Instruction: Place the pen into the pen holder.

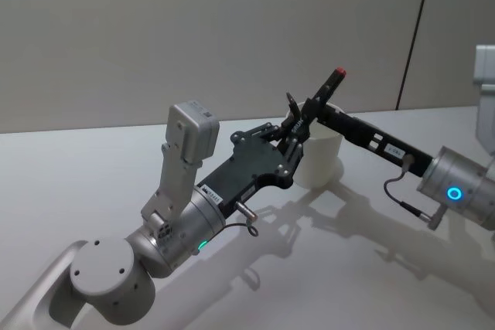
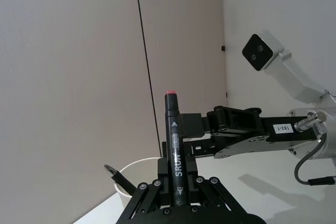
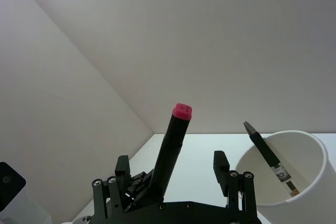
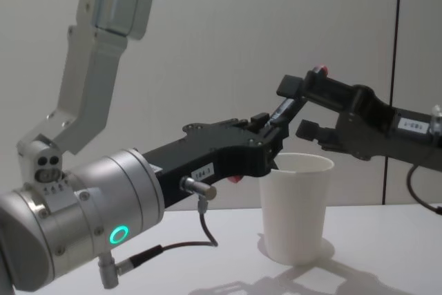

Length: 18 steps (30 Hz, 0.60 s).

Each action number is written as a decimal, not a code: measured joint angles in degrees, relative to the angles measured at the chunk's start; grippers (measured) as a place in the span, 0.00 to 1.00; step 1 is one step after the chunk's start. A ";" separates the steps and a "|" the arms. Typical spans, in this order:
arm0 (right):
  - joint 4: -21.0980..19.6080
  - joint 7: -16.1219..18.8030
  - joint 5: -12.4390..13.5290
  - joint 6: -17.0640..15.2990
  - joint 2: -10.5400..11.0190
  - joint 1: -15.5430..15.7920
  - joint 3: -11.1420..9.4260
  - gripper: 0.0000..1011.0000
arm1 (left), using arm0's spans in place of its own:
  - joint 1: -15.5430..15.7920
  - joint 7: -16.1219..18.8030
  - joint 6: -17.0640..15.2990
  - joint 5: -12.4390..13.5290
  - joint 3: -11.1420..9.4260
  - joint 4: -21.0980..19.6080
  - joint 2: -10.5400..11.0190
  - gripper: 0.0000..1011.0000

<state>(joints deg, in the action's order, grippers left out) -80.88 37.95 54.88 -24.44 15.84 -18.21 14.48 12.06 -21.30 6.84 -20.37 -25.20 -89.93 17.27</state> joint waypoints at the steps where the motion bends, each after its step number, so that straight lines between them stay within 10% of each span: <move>1: 0.17 0.10 0.00 0.02 -0.09 -0.14 0.10 0.99 | 0.00 0.00 0.00 0.00 0.00 0.00 0.00 0.18; 18: 2.83 1.82 0.05 0.39 -1.38 -2.20 1.74 0.99 | 0.00 0.00 0.00 0.00 0.00 0.00 0.00 0.18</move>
<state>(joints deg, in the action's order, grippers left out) -78.04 39.76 54.93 -24.05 14.46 -20.41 16.22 12.07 -21.30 6.85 -20.37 -25.20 -89.93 17.27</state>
